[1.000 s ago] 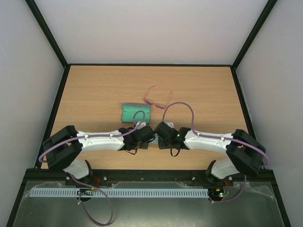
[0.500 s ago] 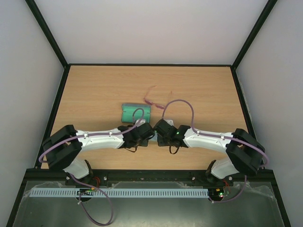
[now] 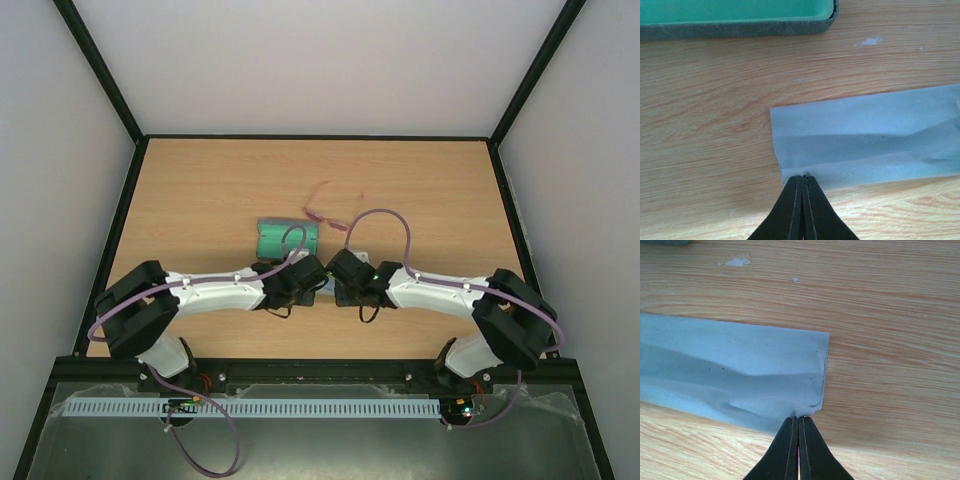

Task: Organize the sunglasses
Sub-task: Fold the glasses cleaning cloth at the center of the board.

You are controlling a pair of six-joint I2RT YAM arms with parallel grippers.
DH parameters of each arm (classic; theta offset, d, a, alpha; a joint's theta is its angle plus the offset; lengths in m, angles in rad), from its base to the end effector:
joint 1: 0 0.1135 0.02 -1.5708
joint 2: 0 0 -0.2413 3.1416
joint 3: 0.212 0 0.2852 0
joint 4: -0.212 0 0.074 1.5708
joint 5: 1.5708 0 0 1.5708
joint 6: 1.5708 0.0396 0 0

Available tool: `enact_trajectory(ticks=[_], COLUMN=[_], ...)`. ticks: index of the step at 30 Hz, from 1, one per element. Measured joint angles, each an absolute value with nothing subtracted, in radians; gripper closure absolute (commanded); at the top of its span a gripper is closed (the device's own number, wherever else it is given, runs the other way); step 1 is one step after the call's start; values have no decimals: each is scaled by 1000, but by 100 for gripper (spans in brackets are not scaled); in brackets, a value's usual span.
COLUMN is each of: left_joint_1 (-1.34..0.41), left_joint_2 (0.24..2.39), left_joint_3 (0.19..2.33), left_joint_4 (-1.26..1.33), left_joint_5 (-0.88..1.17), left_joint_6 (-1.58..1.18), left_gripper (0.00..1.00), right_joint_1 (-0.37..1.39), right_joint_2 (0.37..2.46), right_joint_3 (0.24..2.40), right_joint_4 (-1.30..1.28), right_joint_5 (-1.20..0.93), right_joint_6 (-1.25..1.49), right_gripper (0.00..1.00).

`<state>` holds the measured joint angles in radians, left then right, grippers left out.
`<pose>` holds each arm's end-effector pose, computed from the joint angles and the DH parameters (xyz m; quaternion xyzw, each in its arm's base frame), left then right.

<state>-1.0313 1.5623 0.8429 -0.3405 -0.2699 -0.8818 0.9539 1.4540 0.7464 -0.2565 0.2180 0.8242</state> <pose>0.1745 -0.2709 0.1184 0.0377 0.9586 -0.1296 0.2507 0.1846 0.2455 0.1250 -0.0290 0.9488 0.1651 0.2677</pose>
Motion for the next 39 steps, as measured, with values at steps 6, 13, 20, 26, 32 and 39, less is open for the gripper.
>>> enact_trajectory(ticks=[6, 13, 20, 26, 32, 39], left_joint_1=[-1026, -1015, -1006, -1002, -996, -987], left_joint_2=[1587, 1610, 1622, 1633, 1644, 1652], left_joint_3=[855, 860, 865, 866, 873, 884], left_joint_4=[-333, -326, -319, -305, -300, -298], left_joint_5=[-265, -259, -250, -243, -239, -239], left_joint_6=[-877, -871, -870, -866, -860, -856], left_gripper=[98, 98, 98, 98, 96, 90], right_joint_1=[936, 922, 912, 907, 900, 889], right_joint_2=[1472, 1494, 1508, 1512, 1512, 1512], right_joint_3=[756, 759, 767, 772, 772, 772], right_joint_4=[-256, -245, -239, -237, -236, -233], right_joint_5=[210, 197, 187, 184, 183, 182], right_joint_6=[816, 810, 799, 791, 788, 785], right_gripper=[99, 98, 94, 91, 87, 85])
